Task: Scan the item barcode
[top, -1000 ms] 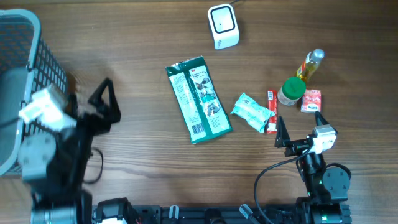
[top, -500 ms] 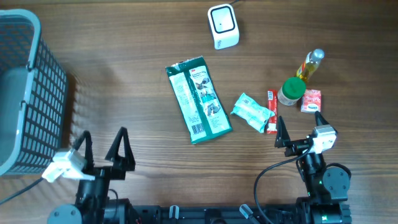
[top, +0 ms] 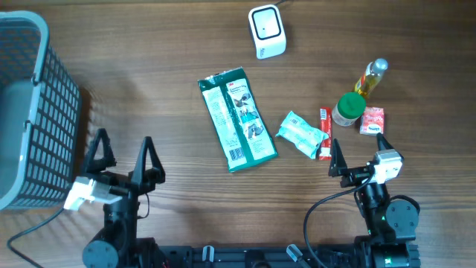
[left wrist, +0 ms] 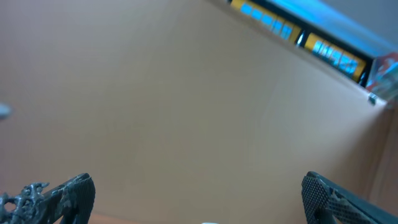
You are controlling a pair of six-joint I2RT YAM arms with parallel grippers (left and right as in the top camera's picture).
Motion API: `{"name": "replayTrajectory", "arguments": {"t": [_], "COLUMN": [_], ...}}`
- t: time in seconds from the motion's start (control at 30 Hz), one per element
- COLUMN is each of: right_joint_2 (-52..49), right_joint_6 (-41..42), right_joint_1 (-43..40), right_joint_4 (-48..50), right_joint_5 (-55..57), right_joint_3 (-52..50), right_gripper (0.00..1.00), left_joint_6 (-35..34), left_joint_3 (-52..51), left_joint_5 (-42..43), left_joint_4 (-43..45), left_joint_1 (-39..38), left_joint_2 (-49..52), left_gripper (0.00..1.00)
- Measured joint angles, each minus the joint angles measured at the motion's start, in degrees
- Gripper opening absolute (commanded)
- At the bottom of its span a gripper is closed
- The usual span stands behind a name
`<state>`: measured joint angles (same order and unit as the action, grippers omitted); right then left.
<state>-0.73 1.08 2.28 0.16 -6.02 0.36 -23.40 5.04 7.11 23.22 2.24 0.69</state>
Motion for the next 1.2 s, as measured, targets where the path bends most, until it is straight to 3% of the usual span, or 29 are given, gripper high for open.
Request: {"name": "replayTrajectory", "arguments": {"t": [0.17, 0.27, 0.47, 0.73, 1.2], "right_joint_2": [0.0, 0.0, 0.0, 0.0, 0.0], "right_joint_6": [0.0, 0.0, 0.0, 0.0, 0.0], "right_joint_1": [0.0, 0.0, 0.0, 0.0, 0.0], "right_joint_4": [0.0, 0.0, 0.0, 0.0, 0.0], "right_joint_5": [0.0, 0.0, 0.0, 0.0, 0.0], "right_joint_3": [0.0, 0.0, 0.0, 0.0, 0.0], "right_gripper": [1.00, 1.00, 1.00, 1.00, 1.00], "left_joint_6": [0.0, 0.0, 3.0, 17.2, 18.9], "left_joint_3": [-3.7, -4.5, -4.7, -4.7, -4.7], "left_joint_5": [-0.5, -1.3, -3.9, -4.3, -4.3], "left_joint_4": [-4.0, -14.1, -26.0, -26.9, -26.9], "left_joint_1": [0.0, 0.0, 0.0, 0.0, 0.0], "left_joint_2": [0.0, -0.1, -0.1, -0.1, -0.1], "left_gripper": [1.00, 1.00, 1.00, 1.00, 1.00]}}
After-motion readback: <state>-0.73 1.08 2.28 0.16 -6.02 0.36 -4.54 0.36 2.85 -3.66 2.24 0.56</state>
